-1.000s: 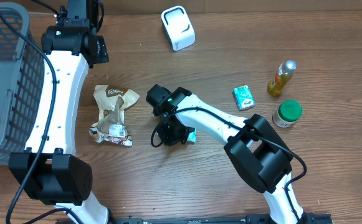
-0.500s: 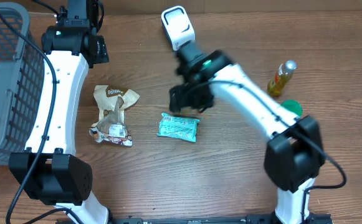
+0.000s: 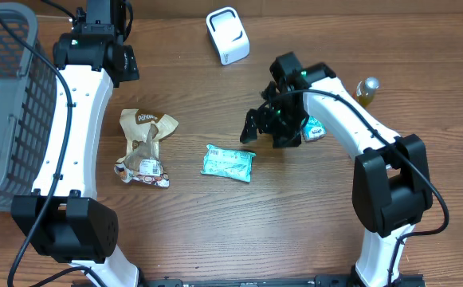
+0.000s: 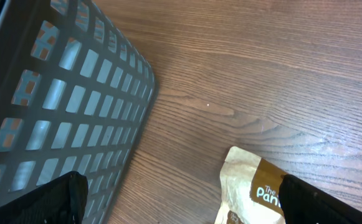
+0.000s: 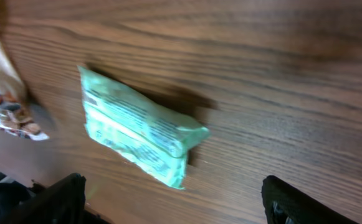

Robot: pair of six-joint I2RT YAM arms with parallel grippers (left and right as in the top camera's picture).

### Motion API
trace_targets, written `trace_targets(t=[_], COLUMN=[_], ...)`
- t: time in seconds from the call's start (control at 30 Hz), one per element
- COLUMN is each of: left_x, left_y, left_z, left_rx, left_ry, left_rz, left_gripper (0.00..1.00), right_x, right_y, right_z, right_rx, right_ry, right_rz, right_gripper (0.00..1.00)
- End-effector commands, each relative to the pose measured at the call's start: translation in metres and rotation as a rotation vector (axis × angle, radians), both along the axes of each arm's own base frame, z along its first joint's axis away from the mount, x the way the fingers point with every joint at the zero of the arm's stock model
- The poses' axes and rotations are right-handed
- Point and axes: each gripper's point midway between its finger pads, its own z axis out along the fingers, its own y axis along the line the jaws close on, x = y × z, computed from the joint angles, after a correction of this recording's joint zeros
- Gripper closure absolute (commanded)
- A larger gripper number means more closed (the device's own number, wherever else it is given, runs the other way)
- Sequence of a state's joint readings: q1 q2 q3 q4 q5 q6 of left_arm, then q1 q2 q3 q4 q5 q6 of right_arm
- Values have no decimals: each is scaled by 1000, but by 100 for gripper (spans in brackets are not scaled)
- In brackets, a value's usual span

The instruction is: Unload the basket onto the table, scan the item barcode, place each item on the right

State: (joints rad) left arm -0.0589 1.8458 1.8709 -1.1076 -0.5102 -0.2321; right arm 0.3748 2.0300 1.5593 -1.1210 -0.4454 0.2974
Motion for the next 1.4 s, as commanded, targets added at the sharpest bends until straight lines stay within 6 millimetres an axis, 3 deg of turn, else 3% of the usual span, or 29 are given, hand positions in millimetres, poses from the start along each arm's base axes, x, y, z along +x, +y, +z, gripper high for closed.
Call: trace_targets(t=[0.0, 0.17, 0.3, 0.33, 1.37], left_x=[0, 0, 0, 0, 0], left_y=[-1, -1, -1, -1, -1], left_z=[15, 14, 14, 15, 15], left_rx=[13, 13, 13, 13, 13], left_ry=[-33, -32, -32, -33, -33], left_rz=[-7, -7, -7, -7, -7], left_gripper=[0, 1, 0, 1, 0], right_x=[-8, -2, 4, 4, 5], right_y=[2, -8, -12, -12, -14], right_z=[14, 28, 31, 31, 30], right_rx=[43, 15, -4, -4, -17], right_ry=[-50, -189, -231, -229, -236], right_rz=[-23, -144, -162, -162, -165], right_gripper=[16, 18, 7, 0, 0])
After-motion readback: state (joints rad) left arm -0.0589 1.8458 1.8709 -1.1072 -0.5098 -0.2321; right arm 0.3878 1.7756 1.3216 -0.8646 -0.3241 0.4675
